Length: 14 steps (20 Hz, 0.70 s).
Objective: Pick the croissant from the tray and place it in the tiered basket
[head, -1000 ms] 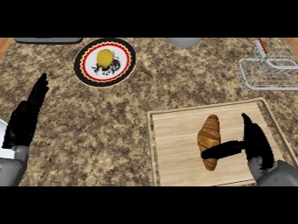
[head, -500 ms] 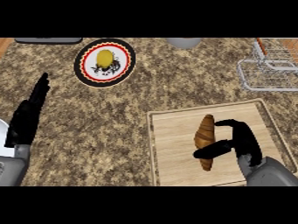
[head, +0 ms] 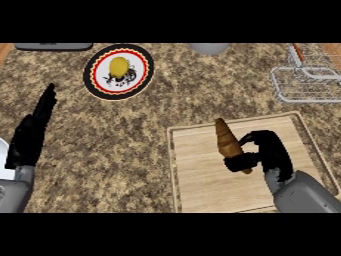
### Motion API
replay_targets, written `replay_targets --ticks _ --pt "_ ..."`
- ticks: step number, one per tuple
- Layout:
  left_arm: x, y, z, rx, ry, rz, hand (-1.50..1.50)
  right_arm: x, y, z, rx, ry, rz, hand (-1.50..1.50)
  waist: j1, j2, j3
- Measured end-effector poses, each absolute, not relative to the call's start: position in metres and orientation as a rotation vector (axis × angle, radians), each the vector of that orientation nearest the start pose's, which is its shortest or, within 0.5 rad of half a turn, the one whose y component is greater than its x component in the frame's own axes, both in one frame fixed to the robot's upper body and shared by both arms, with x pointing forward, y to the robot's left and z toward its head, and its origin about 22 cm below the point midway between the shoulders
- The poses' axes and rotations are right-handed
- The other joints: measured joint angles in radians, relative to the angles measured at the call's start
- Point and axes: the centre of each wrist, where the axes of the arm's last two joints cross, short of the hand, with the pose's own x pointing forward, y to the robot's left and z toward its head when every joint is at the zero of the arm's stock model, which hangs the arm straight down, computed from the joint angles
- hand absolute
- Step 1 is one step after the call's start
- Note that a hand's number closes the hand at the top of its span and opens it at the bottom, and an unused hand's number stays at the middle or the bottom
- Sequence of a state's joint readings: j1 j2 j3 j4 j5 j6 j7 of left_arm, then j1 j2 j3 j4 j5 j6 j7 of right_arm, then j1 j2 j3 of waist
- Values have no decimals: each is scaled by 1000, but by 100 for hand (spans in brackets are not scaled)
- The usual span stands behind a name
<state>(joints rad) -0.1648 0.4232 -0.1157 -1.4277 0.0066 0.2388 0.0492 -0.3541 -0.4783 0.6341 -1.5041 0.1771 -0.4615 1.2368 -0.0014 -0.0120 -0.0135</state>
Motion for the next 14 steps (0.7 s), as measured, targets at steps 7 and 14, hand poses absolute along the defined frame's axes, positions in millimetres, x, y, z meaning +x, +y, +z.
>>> replay_targets --ticks 7,14 --pt "279 295 33 426 -1533 -234 0 270 -152 58 -661 -882 426 150 7 8 10" --pt "286 295 38 420 -1534 -238 0 269 -114 93 -658 -1262 702 150 15 11 12"
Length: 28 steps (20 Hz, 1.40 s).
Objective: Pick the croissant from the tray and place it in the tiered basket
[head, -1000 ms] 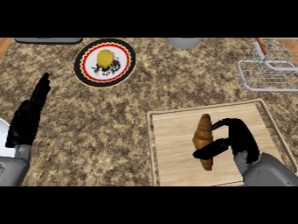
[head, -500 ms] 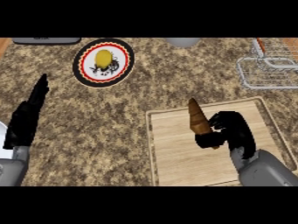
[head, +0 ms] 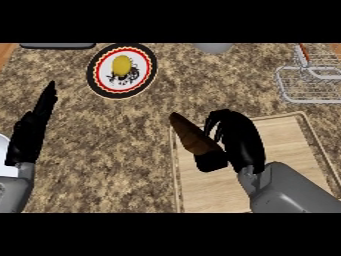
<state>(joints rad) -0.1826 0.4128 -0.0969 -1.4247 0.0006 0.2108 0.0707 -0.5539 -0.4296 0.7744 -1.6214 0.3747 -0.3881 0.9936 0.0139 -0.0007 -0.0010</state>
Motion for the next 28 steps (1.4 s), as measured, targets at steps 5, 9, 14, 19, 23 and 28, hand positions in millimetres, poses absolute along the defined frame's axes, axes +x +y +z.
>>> replay_targets --ticks 5,9,14,19,23,28 --pt "279 298 34 430 -1527 -229 0 277 -114 144 -768 -1495 642 150 -12 -4 0" --pt "280 299 34 435 -1530 -221 0 284 -132 186 -850 -1600 552 150 -17 -3 0" --pt "279 294 31 435 -1534 -220 0 292 -152 232 -1013 -1649 531 150 -16 -3 0" --pt "280 297 37 435 -1535 -227 0 305 -179 269 -1054 -1612 549 150 -12 -1 1" --pt "278 296 38 428 -1536 -229 0 324 -204 279 -1029 -1598 550 150 -7 1 1" --pt "279 299 39 424 -1538 -233 0 350 -225 273 -1111 -1573 620 150 -3 3 1"
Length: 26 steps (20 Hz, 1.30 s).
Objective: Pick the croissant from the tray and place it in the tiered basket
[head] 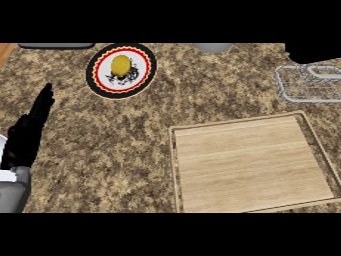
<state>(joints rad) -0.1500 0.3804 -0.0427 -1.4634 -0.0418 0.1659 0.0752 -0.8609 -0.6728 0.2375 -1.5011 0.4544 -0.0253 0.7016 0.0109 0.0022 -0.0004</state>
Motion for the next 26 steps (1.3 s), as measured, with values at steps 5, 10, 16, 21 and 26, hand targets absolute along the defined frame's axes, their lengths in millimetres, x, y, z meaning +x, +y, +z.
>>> replay_targets --ticks 5,10,16,21,26 --pt "276 295 35 423 -1542 -238 0 370 -253 265 -1305 -1483 688 150 5 2 0" --pt "284 297 41 422 -1545 -239 0 389 -289 261 -1469 -1385 732 150 6 4 0" --pt "280 296 33 421 -1540 -244 0 410 -329 251 -1490 -1346 781 150 9 4 1" --pt "286 292 40 427 -1544 -241 0 416 -356 243 -1403 -1353 821 150 7 3 1" --pt "281 294 38 427 -1545 -245 0 420 -375 225 -1295 -1340 838 150 8 3 1"
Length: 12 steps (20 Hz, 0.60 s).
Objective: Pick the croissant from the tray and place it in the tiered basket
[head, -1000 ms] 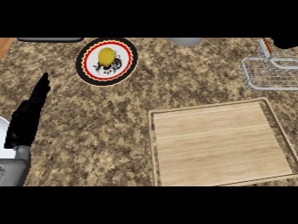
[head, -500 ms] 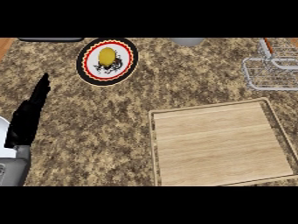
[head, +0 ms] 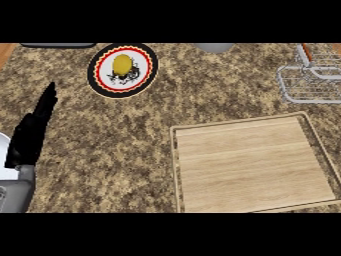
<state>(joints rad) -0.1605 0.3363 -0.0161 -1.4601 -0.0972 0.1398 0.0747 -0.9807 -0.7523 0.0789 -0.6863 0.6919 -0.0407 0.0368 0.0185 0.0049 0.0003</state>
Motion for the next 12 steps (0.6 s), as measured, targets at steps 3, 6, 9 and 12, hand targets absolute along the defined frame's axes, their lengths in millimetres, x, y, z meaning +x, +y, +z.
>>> replay_targets --ticks 3,6,9,12 --pt "281 291 38 427 -1546 -240 0 421 -385 211 -1182 -1305 780 -150 -1 0 0" --pt "279 292 37 419 -1547 -243 0 422 -392 200 -1107 -1259 723 -150 1 1 1" --pt "277 293 31 421 -1543 -240 0 422 -398 190 -1063 -1272 679 -150 0 1 1" --pt "279 291 31 419 -1551 -239 0 421 -402 186 -1027 -1333 593 -150 0 1 1"
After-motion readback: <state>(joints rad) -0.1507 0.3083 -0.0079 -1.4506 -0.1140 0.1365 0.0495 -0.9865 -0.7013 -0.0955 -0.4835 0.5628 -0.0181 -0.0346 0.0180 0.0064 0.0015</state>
